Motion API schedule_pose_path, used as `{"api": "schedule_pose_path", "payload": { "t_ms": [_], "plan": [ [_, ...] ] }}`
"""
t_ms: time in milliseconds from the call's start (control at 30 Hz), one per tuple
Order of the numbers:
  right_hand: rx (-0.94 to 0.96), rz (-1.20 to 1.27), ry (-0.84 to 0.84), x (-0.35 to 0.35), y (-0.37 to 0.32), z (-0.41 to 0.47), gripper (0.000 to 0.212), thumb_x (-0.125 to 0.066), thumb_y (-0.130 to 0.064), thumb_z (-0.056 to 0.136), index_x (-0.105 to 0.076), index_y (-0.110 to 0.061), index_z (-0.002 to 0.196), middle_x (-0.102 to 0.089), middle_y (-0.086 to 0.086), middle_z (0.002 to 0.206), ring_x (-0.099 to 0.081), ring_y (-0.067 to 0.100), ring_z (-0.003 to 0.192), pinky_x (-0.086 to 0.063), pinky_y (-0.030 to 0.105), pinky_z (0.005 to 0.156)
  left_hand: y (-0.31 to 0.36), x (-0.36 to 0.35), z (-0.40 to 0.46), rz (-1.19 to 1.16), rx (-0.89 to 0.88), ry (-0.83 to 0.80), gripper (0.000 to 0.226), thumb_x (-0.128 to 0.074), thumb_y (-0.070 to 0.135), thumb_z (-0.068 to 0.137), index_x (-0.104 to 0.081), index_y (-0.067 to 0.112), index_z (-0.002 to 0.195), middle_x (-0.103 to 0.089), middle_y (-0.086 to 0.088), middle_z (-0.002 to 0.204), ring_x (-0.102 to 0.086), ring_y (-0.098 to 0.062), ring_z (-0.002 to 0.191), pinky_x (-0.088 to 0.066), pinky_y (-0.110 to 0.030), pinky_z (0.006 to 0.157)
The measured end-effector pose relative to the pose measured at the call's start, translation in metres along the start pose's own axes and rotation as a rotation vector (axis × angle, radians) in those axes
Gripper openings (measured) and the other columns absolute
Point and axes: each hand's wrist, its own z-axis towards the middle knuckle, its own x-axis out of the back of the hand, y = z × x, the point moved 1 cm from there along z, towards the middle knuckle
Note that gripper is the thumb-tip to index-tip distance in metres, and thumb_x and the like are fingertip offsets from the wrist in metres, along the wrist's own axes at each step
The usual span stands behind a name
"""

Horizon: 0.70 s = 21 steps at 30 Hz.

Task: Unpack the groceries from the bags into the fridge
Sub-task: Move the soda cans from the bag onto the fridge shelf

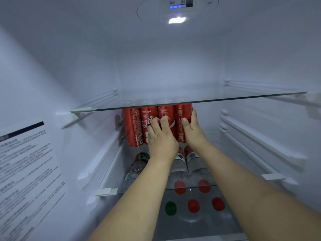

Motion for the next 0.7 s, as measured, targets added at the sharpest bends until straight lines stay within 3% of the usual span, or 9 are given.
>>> {"api": "schedule_pose_path", "payload": {
  "t_ms": [133, 433, 700],
  "plan": [
    [-0.022, 0.043, -0.012, 0.0011, -0.0011, -0.0008, 0.047, -0.035, -0.025, 0.105, -0.02, -0.032, 0.149, -0.049, -0.003, 0.139, -0.048, 0.013, 0.128, -0.038, 0.044, 0.111, 0.0028, 0.0009, -0.001, 0.003, 0.022, -0.06, 0.056, -0.057, 0.004, 0.08, -0.041, 0.016, 0.132, -0.032, -0.016, 0.14, -0.034, -0.034, 0.123, -0.037, -0.045, 0.101],
    [-0.054, 0.064, -0.011, 0.0013, -0.0021, -0.0012, 0.047, -0.036, -0.029, 0.103, -0.021, -0.034, 0.148, -0.051, -0.001, 0.137, -0.05, 0.016, 0.126, -0.04, 0.049, 0.109, 0.0054, 0.0042, -0.0017, -0.006, 0.034, -0.091, 0.053, -0.051, 0.004, 0.082, -0.039, 0.017, 0.132, -0.025, -0.016, 0.145, -0.03, -0.034, 0.127, -0.033, -0.045, 0.105],
    [-0.069, 0.057, -0.018, 0.0024, -0.0044, -0.0016, 0.046, -0.035, -0.027, 0.105, -0.021, -0.031, 0.149, -0.051, -0.002, 0.136, -0.05, 0.015, 0.125, -0.04, 0.046, 0.109, 0.0037, 0.0016, -0.001, -0.006, 0.033, -0.085, 0.053, -0.055, 0.007, 0.081, -0.04, 0.017, 0.131, -0.027, -0.016, 0.143, -0.031, -0.033, 0.126, -0.035, -0.045, 0.105]
  ]
}}
